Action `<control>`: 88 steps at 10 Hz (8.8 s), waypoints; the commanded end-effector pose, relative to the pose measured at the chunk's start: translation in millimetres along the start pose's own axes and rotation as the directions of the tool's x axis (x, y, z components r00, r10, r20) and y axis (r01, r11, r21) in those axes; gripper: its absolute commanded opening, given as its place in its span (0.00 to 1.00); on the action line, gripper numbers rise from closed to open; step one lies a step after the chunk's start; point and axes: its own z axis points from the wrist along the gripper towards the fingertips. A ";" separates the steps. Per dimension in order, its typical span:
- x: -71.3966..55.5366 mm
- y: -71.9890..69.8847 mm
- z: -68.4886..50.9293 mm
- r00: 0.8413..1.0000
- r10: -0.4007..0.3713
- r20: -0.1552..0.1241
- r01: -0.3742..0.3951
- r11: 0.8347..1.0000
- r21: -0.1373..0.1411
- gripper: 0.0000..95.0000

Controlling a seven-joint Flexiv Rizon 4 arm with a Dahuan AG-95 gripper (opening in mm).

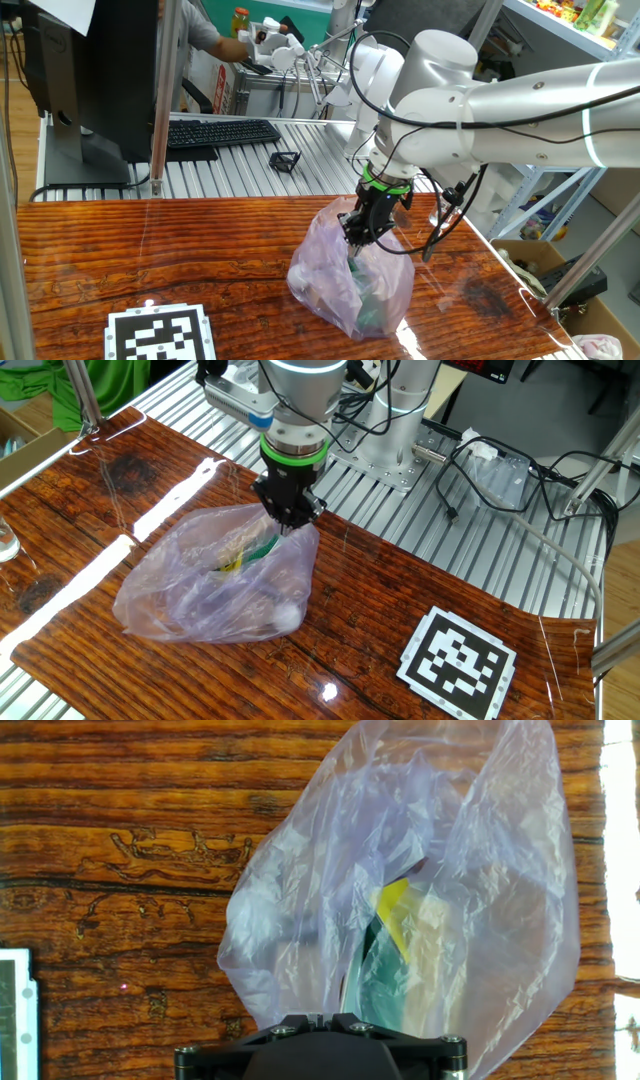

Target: Pick up a bag of things

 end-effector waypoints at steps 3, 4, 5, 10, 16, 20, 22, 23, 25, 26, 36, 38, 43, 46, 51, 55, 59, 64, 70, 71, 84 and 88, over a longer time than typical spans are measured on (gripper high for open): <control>-12.2 -7.7 -0.4 1.000 -0.012 -0.008 0.012 1.000 -0.001 0.00; -14.9 -9.0 -0.5 1.000 -0.014 -0.010 0.014 1.000 -0.001 0.00; -17.8 -11.8 1.9 1.000 -0.016 -0.008 0.016 1.000 -0.001 0.00; -22.8 -18.3 11.1 0.998 0.068 -0.011 -0.068 0.998 -0.001 0.00; -23.1 -18.4 11.6 0.999 0.042 -0.009 -0.042 0.999 0.014 1.00; -32.9 -17.0 21.1 0.999 0.033 -0.008 -0.033 0.999 0.022 1.00; -40.0 -18.0 23.0 1.000 0.027 -0.010 -0.026 0.999 0.028 1.00; -43.9 -18.4 25.0 1.000 0.028 -0.012 -0.027 0.999 0.028 1.00; -50.9 -17.8 30.1 0.999 0.031 -0.009 -0.031 0.999 0.026 1.00; -53.1 -15.6 34.4 0.999 0.036 -0.007 -0.036 0.999 0.029 1.00; -72.4 12.7 52.4 0.999 0.035 0.002 -0.035 0.995 0.097 1.00; -73.9 11.5 55.6 1.000 0.016 0.006 -0.016 0.993 0.119 1.00; -74.7 -0.5 61.0 0.999 -0.035 0.008 0.033 0.983 0.180 1.00; -74.8 -12.0 64.9 0.999 -0.052 0.010 0.049 0.982 0.181 1.00; -75.1 -23.1 67.8 0.996 -0.084 0.002 0.082 0.980 0.179 1.00; -74.7 -28.2 69.4 0.996 -0.090 0.002 0.088 0.980 0.179 1.00; -70.5 -46.4 75.5 0.996 -0.084 0.005 0.083 0.986 0.143 1.00; -65.3 -60.5 83.3 0.996 -0.086 0.016 0.084 0.992 0.090 1.00; -62.0 -60.9 99.4 0.997 -0.071 0.039 0.070 0.997 0.040 1.00; -61.9 -60.9 99.5 0.996 -0.075 0.039 0.074 0.997 0.035 1.00; -63.2 -60.9 92.0 0.992 -0.113 0.047 0.111 0.993 0.046 0.00; -63.5 -60.7 90.7 0.992 -0.115 0.049 0.112 0.993 0.045 0.00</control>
